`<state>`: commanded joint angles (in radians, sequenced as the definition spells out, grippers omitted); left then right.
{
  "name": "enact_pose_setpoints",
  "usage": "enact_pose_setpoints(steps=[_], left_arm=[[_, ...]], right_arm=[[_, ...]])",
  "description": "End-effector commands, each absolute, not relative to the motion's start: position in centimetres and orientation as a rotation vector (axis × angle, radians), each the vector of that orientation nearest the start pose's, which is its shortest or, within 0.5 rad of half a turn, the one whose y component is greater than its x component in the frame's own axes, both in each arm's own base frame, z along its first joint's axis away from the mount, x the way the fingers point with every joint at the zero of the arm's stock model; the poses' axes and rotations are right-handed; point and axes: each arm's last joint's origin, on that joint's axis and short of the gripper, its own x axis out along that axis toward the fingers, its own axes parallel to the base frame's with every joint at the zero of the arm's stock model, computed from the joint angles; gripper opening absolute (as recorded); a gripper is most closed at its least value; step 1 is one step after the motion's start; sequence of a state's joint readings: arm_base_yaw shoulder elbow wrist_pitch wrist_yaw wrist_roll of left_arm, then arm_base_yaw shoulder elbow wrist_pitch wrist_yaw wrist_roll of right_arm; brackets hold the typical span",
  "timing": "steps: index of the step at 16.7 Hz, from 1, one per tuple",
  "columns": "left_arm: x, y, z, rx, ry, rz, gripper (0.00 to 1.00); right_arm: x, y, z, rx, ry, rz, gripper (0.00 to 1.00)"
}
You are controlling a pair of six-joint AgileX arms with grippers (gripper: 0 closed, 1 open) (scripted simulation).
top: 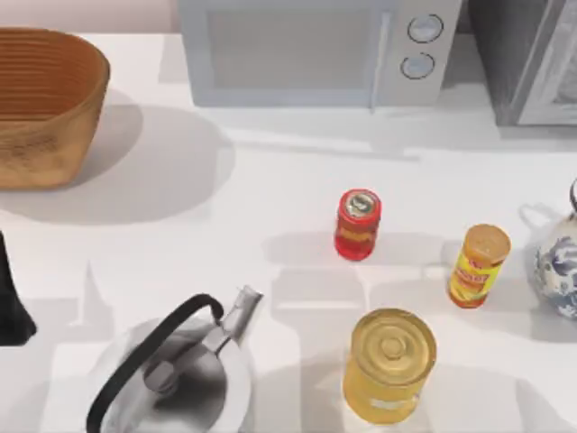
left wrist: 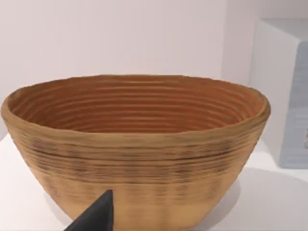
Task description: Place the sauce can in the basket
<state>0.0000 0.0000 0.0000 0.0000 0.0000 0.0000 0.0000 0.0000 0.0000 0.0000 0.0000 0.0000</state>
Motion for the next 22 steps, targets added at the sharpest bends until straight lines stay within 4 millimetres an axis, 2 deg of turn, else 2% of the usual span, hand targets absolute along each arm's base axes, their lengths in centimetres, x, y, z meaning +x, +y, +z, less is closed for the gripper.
enact_pose_setpoints(steps=[3, 5, 8, 11, 14, 17, 19, 22], left_arm=[[10.6, -0.2, 16.2, 0.001, -0.003, -0.008, 1.00], [10.8, -0.4, 17.0, 0.008, -0.017, -0.051, 1.00], [11.6, -1.0, 19.4, 0.023, -0.057, -0.164, 1.00], [13.8, -1.8, 22.6, 0.042, -0.106, -0.309, 1.00], [17.9, -3.1, 25.3, 0.063, -0.149, -0.468, 1.00], [23.8, -4.8, 25.6, 0.080, -0.164, -0.633, 1.00], [28.0, -6.2, 23.8, 0.085, -0.154, -0.742, 1.00], [33.4, -8.5, 18.5, 0.081, -0.118, -0.905, 1.00]], right_arm=[[10.6, -0.1, 16.0, 0.000, 0.000, 0.000, 1.00], [10.6, -0.1, 16.0, 0.000, 0.000, 0.000, 1.00], [10.6, -0.1, 16.0, 0.000, 0.000, 0.000, 1.00], [10.6, -0.1, 16.0, 0.000, 0.000, 0.000, 1.00], [10.6, -0.1, 16.0, 0.000, 0.000, 0.000, 1.00], [10.6, -0.1, 16.0, 0.000, 0.000, 0.000, 1.00], [10.6, -0.1, 16.0, 0.000, 0.000, 0.000, 1.00], [10.6, -0.1, 16.0, 0.000, 0.000, 0.000, 1.00]])
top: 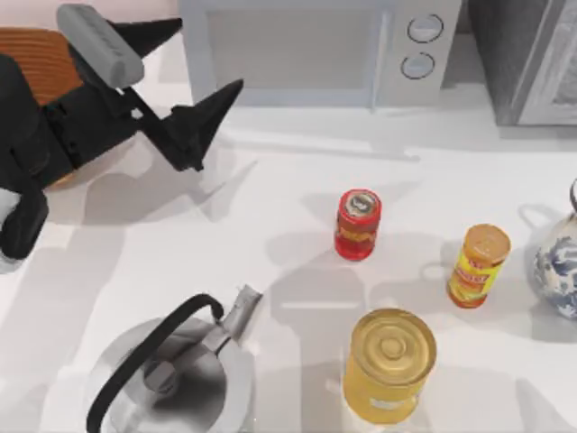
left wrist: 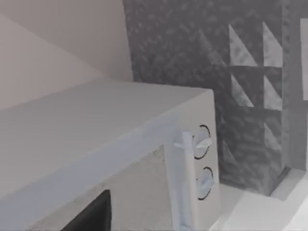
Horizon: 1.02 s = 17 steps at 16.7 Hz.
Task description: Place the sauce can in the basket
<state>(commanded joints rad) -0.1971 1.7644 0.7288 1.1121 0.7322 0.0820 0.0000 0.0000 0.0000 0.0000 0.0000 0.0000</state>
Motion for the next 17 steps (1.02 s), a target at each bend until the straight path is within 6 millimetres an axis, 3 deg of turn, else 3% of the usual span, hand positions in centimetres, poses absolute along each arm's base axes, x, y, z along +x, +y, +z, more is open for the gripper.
enact_pose_setpoints(steps=[4, 8, 11, 17], left_arm=[[36.6, -11.7, 9.7, 0.059, -0.064, -1.131, 1.00], [36.2, -14.4, 3.1, 0.031, -0.026, -1.337, 1.00], [35.4, -15.7, 0.9, 0.016, -0.009, -1.436, 1.00], [35.3, -15.7, 0.6, 0.012, -0.002, -1.443, 1.00]], right_arm=[[10.6, -0.1, 16.0, 0.000, 0.000, 0.000, 1.00], [10.6, -0.1, 16.0, 0.000, 0.000, 0.000, 1.00], [10.6, -0.1, 16.0, 0.000, 0.000, 0.000, 1.00], [10.6, -0.1, 16.0, 0.000, 0.000, 0.000, 1.00]])
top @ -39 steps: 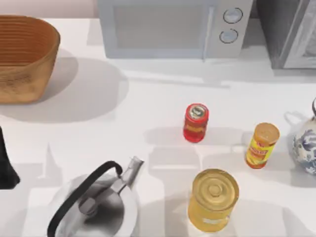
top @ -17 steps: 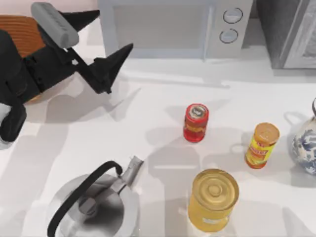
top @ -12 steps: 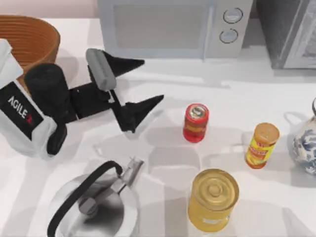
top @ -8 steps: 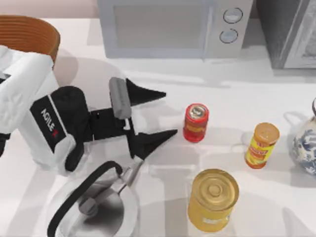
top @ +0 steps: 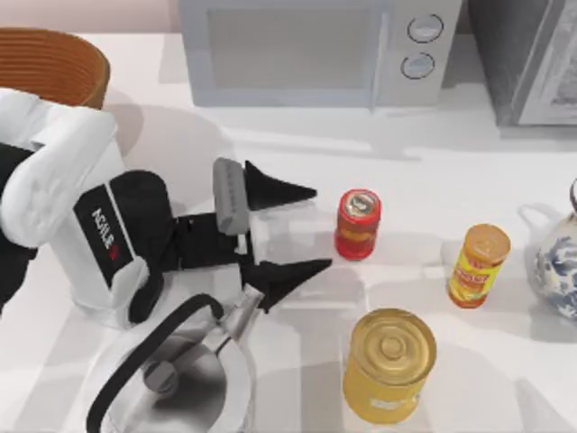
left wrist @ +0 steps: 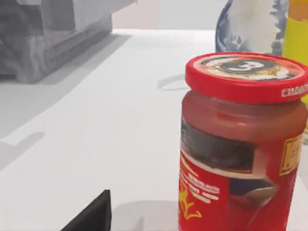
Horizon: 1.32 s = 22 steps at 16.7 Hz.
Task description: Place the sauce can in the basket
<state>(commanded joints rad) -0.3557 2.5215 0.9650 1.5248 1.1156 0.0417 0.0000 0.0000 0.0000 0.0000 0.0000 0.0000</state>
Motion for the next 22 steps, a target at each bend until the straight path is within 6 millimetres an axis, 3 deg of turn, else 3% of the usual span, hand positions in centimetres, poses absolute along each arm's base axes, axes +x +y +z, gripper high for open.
enact_pose_setpoints(steps=[5, 8, 11, 16, 22], left_arm=[[36.6, -17.1, 0.8, 0.010, -0.009, -1.447, 1.00], [37.3, -19.6, 0.9, 0.010, -0.012, -1.446, 1.00], [36.6, -22.3, 0.8, 0.013, -0.011, -1.449, 1.00], [36.1, -22.8, 0.6, 0.014, -0.006, -1.449, 1.00], [36.1, -22.8, 0.6, 0.014, -0.006, -1.449, 0.55]], right_arm=[[10.6, -0.1, 16.0, 0.000, 0.000, 0.000, 1.00], [10.6, -0.1, 16.0, 0.000, 0.000, 0.000, 1.00], [10.6, -0.1, 16.0, 0.000, 0.000, 0.000, 1.00], [10.6, -0.1, 16.0, 0.000, 0.000, 0.000, 1.00], [10.6, -0.1, 16.0, 0.000, 0.000, 0.000, 1.00]])
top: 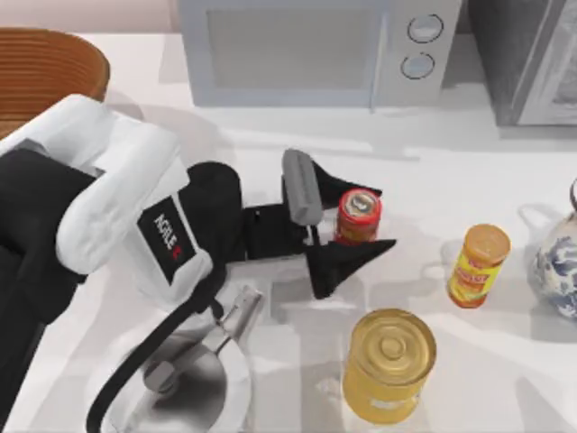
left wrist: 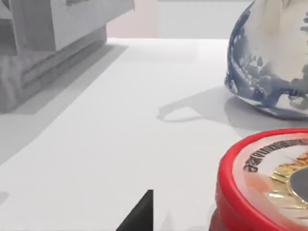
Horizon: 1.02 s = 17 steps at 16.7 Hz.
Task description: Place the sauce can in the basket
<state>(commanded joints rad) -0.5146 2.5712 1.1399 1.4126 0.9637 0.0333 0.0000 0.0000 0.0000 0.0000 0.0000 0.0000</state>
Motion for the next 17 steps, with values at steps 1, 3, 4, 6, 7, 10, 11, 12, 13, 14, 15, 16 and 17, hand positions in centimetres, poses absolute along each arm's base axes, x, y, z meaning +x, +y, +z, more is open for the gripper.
enact_pose_setpoints(steps=[1, 3, 4, 6, 7, 10, 11, 12, 13, 14, 15, 16, 17], left_arm=[[36.14, -22.84, 0.59, 0.014, -0.006, -1.449, 0.47], [36.14, -22.84, 0.59, 0.014, -0.006, -1.449, 0.32], [36.14, -22.84, 0.59, 0.014, -0.006, -1.449, 0.25], [36.14, -22.84, 0.59, 0.014, -0.006, -1.449, 0.10], [36.14, -22.84, 0.59, 0.014, -0.006, -1.449, 0.02], [36.14, -22.84, 0.59, 0.014, -0.006, -1.449, 0.00], [36.14, -22.84, 0.59, 0.014, -0.006, -1.449, 0.00], [36.14, -22.84, 0.59, 0.014, -0.006, -1.449, 0.00], [36.14, -22.84, 0.59, 0.014, -0.006, -1.449, 0.00], [36.14, -22.84, 0.59, 0.014, -0.006, -1.449, 0.00], [36.14, -22.84, 0.59, 0.014, -0.006, -1.449, 0.00], [36.19, -22.75, 0.65, 0.014, -0.008, -1.447, 0.00], [36.21, -22.75, 0.67, 0.014, -0.008, -1.447, 0.00]], right_arm=[[10.57, -0.12, 16.00, 0.000, 0.000, 0.000, 1.00], [10.57, -0.12, 16.00, 0.000, 0.000, 0.000, 1.00], [10.57, -0.12, 16.00, 0.000, 0.000, 0.000, 1.00], [10.57, -0.12, 16.00, 0.000, 0.000, 0.000, 1.00], [10.57, -0.12, 16.00, 0.000, 0.000, 0.000, 1.00], [10.57, -0.12, 16.00, 0.000, 0.000, 0.000, 1.00], [10.57, -0.12, 16.00, 0.000, 0.000, 0.000, 1.00], [10.57, -0.12, 16.00, 0.000, 0.000, 0.000, 1.00], [10.57, -0.12, 16.00, 0.000, 0.000, 0.000, 1.00], [10.57, -0.12, 16.00, 0.000, 0.000, 0.000, 1.00], [10.57, -0.12, 16.00, 0.000, 0.000, 0.000, 1.00], [10.57, -0.12, 16.00, 0.000, 0.000, 0.000, 1.00], [10.57, -0.12, 16.00, 0.000, 0.000, 0.000, 1.00]])
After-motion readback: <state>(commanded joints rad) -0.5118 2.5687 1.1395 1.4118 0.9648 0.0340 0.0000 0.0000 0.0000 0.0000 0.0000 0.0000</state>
